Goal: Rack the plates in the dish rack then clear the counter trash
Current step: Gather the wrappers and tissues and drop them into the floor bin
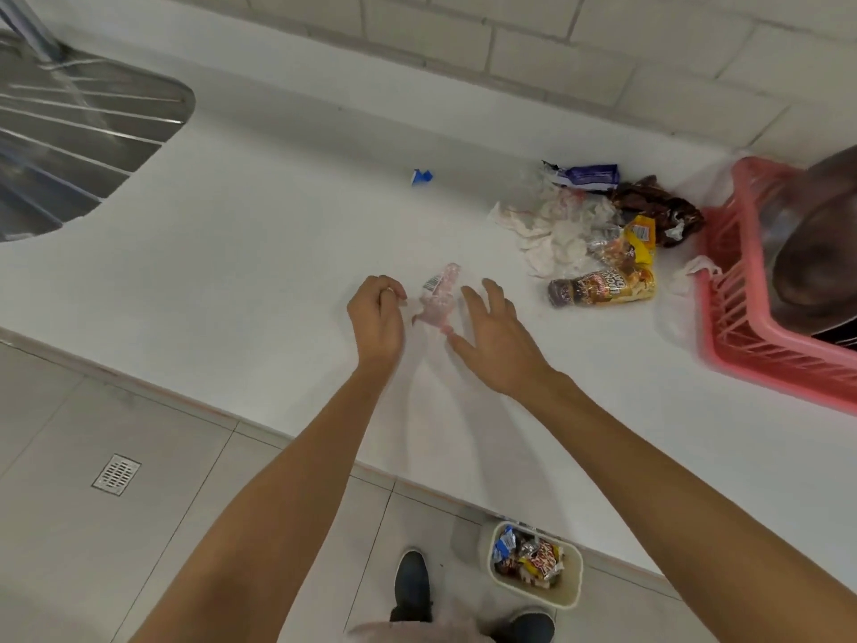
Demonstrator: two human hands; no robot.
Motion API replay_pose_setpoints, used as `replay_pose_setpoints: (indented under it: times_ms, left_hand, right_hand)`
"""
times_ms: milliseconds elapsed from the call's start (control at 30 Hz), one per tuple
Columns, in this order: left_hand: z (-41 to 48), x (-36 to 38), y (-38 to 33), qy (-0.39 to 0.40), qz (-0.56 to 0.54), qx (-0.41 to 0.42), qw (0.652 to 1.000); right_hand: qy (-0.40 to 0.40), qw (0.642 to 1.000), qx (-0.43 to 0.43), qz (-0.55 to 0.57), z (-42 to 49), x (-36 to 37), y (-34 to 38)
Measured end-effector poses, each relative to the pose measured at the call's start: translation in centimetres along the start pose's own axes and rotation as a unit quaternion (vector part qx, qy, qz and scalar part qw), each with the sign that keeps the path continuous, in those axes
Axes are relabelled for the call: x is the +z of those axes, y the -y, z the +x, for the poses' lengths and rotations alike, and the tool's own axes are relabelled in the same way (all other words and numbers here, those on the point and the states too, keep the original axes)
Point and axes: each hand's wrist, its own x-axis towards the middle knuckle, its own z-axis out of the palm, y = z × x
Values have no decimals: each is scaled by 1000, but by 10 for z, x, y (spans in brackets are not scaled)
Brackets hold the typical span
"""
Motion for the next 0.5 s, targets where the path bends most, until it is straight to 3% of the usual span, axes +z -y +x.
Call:
replay_pose_setpoints:
  times_ms: [200,300,500]
  left_hand:
    - [1,-4,2,14,-36,-16,999]
    - [6,-1,-3,38,-29,-7,999]
    - [21,1,-8,76,23,13,997]
  right_hand:
    - [-63,994,-78,-49,48,42,5]
    - [-97,988,-118,25,64,46,-7]
    - [-67,986,-88,128,73,39,-14]
